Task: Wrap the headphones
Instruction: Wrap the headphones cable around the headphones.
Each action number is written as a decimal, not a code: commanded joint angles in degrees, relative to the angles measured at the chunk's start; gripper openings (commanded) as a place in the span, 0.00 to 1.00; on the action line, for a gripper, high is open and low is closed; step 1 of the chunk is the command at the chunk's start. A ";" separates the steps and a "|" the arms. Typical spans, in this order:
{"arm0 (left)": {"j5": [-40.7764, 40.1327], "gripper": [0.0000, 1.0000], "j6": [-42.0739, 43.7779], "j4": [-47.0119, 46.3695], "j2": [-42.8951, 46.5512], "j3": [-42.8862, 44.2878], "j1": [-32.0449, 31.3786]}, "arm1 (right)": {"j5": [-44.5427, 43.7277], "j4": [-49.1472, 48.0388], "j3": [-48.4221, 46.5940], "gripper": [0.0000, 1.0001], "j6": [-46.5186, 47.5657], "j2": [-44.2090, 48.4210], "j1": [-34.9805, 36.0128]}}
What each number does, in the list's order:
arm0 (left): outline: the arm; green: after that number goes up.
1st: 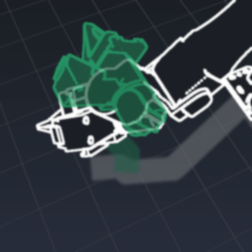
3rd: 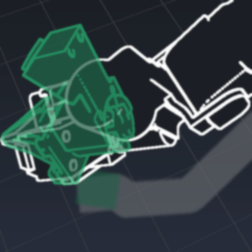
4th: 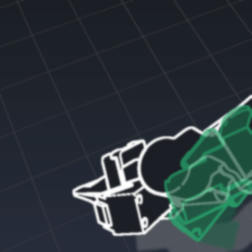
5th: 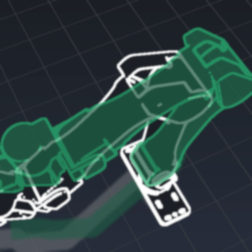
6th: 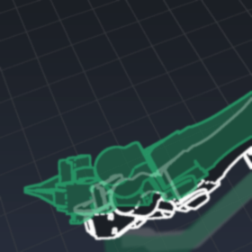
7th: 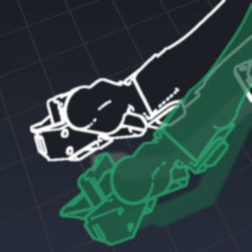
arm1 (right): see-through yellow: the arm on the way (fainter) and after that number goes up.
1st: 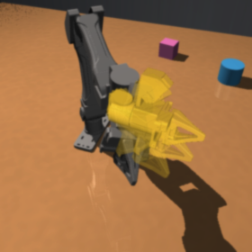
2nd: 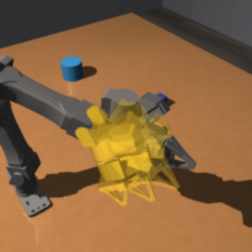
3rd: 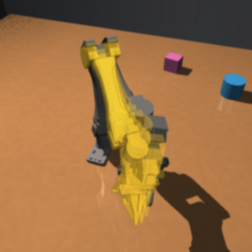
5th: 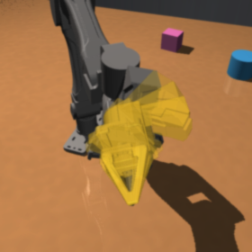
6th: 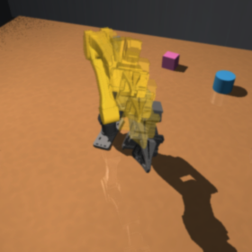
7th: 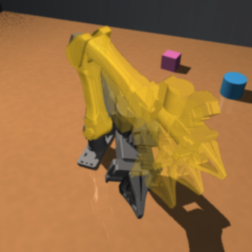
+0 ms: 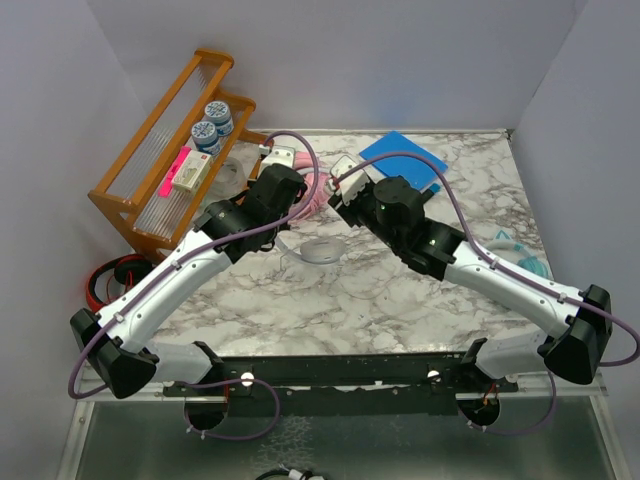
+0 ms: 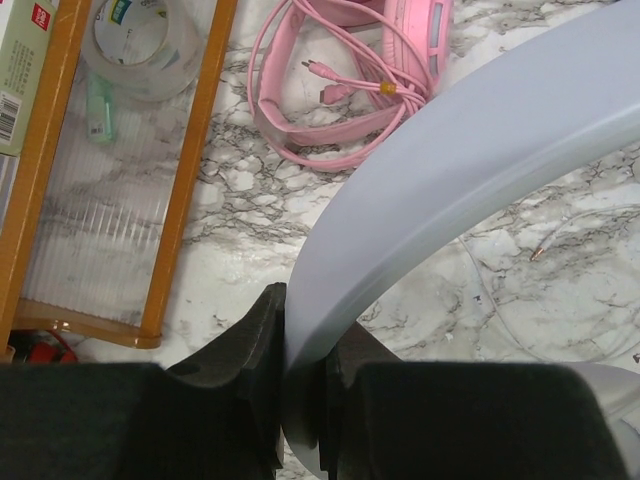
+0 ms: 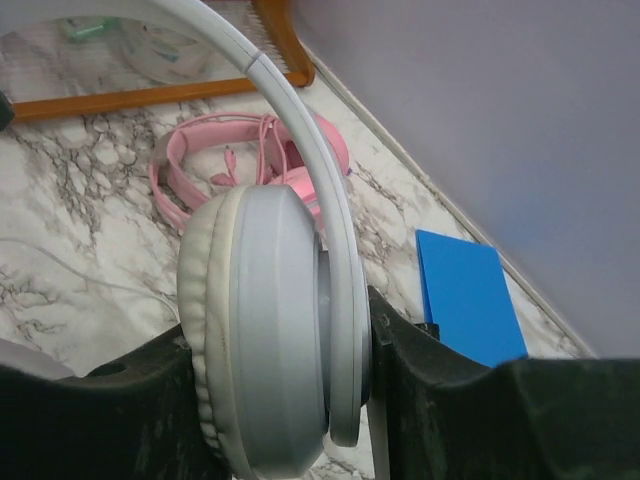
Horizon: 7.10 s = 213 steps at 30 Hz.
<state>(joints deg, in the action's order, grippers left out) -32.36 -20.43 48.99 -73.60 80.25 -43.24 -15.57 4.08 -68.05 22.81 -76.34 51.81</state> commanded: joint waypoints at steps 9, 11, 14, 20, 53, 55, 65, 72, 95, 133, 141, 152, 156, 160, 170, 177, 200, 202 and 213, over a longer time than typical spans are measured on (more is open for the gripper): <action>-8.25 0.00 -7.51 1.72 -0.11 5.01 1.22 | -6.43 -1.02 3.85 0.27 -3.60 2.31 0.37; -7.83 0.00 -9.57 3.66 -0.84 6.62 3.72 | -7.84 -1.72 5.15 0.23 -5.30 3.13 0.39; -6.32 0.00 -10.85 3.84 -0.76 6.88 7.51 | -10.00 -2.78 7.19 0.21 -7.53 4.38 0.36; -7.98 0.00 -10.10 2.56 -0.11 5.20 8.44 | -13.06 -1.77 9.17 0.19 -9.57 5.42 0.35; 8.03 0.00 -2.25 3.96 -0.62 6.65 8.97 | 36.78 -10.11 23.32 1.00 -10.28 22.51 0.53; 6.59 0.00 -1.33 4.09 -0.65 6.25 8.81 | 36.87 -10.01 21.84 1.00 -8.64 21.61 1.20; 1.76 0.00 1.67 4.13 -1.23 6.20 6.36 | 30.89 -8.38 17.03 1.00 15.79 14.76 7.13; -3.12 0.00 4.39 4.17 -2.28 5.90 2.19 | 29.36 -6.11 12.95 1.00 27.86 8.06 8.80; -0.05 0.00 7.54 4.26 -2.62 9.29 1.24 | 23.02 2.43 8.57 0.74 36.79 0.09 11.01; -13.31 0.00 24.91 -2.86 1.17 3.53 -1.58 | 18.49 18.51 9.74 0.45 42.59 4.07 11.73; -2.97 0.00 15.85 -0.82 -1.04 7.73 -1.58 | 28.28 9.69 9.60 1.00 37.01 7.83 11.73; -1.81 0.00 -0.95 4.85 -5.40 8.50 -1.13 | 25.51 -9.19 16.67 1.00 15.28 20.26 11.73; 1.01 0.00 -5.82 5.50 -5.17 8.76 1.14 | 16.35 -10.66 19.79 1.00 4.02 24.40 11.73; 8.41 0.00 -7.77 4.91 -5.49 8.46 6.74 | 10.72 -16.70 28.01 1.00 -6.33 30.91 11.73; 21.63 0.00 -10.00 6.16 -4.92 13.17 11.16 | 14.75 -31.85 46.70 1.00 -19.76 35.00 11.73; 28.64 0.00 -11.09 10.37 -5.20 21.65 11.16 | 11.78 -46.43 52.60 1.00 -19.04 27.40 11.73; 36.14 0.00 -13.06 11.73 -0.88 21.79 11.16 | 22.49 -91.24 38.52 0.95 -17.76 -13.81 11.60; 36.30 0.00 -13.27 11.70 -0.85 22.03 11.17 | 24.93 -94.97 37.35 0.91 -18.29 -16.52 11.56; 39.82 0.00 -13.41 11.73 -0.66 23.69 11.16 | 21.41 -96.21 36.12 0.10 -21.91 -21.40 10.22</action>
<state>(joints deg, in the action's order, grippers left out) 3.42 -32.45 62.54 -76.09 101.75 -32.05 7.38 -85.58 -32.73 2.24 -97.30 62.98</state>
